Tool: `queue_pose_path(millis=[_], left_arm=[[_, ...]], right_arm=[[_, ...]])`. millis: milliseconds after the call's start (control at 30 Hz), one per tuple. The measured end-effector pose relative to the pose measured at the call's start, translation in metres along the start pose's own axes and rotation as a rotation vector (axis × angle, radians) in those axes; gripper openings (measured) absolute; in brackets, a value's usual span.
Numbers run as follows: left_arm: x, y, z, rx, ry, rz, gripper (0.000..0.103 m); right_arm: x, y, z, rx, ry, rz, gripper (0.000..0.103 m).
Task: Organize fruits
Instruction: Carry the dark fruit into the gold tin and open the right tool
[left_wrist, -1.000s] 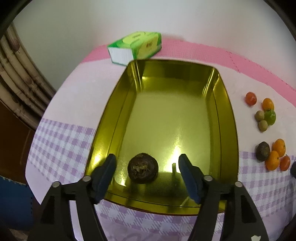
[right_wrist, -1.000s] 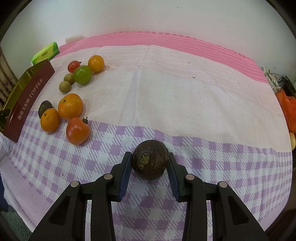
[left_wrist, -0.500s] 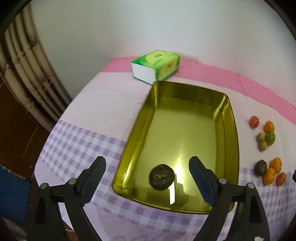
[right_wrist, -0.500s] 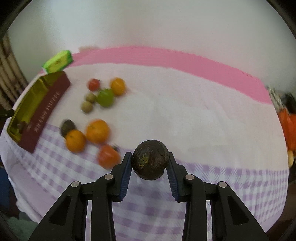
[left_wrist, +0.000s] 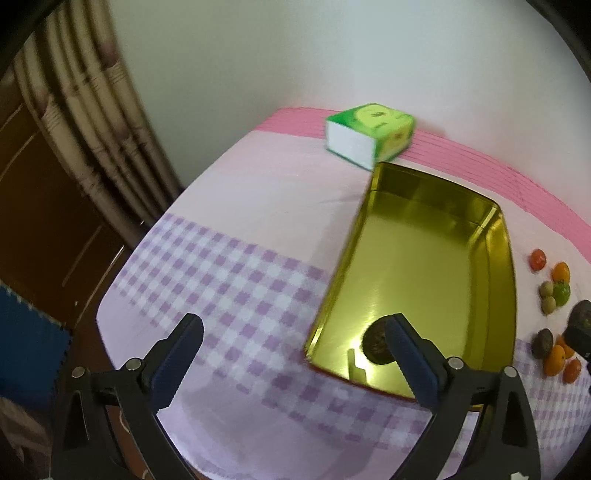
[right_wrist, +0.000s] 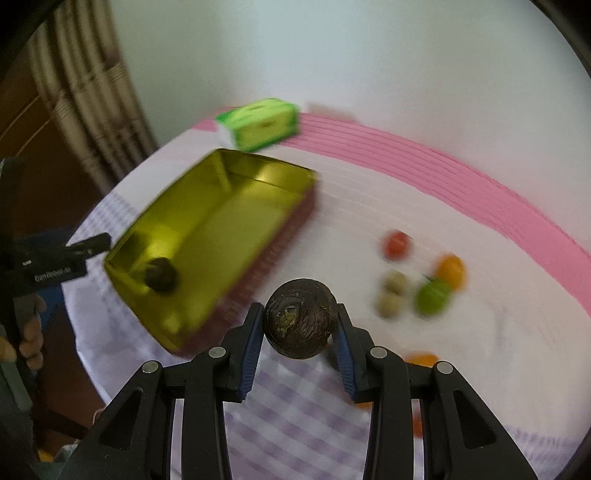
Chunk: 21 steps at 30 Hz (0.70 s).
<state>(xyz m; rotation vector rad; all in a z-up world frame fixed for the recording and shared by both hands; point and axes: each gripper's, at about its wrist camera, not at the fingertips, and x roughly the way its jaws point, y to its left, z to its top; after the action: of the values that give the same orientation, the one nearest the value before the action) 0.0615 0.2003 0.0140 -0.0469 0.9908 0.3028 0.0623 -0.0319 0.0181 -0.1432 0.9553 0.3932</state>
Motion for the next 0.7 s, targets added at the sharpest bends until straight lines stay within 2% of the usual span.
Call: queue_pose_path(millis=[267, 433, 700], left_arm=[[0.005, 0.03, 0.004, -0.108, 0.0, 0.056, 0.098], [0.008, 0.031, 0.005, -0.107, 0.007, 0.061, 0.098], [0.014, 0.025, 0.006, -0.08, 0.022, 0.059, 0.098]], right_arm=[[0.045, 0.055, 0.026, -0.086, 0.063, 0.069, 0.038], [0.07, 0.074, 0.032, -0.131, 0.11, 0.061, 0.038], [0.093, 0.08, 0.034, -0.151, 0.155, 0.03, 0.038]])
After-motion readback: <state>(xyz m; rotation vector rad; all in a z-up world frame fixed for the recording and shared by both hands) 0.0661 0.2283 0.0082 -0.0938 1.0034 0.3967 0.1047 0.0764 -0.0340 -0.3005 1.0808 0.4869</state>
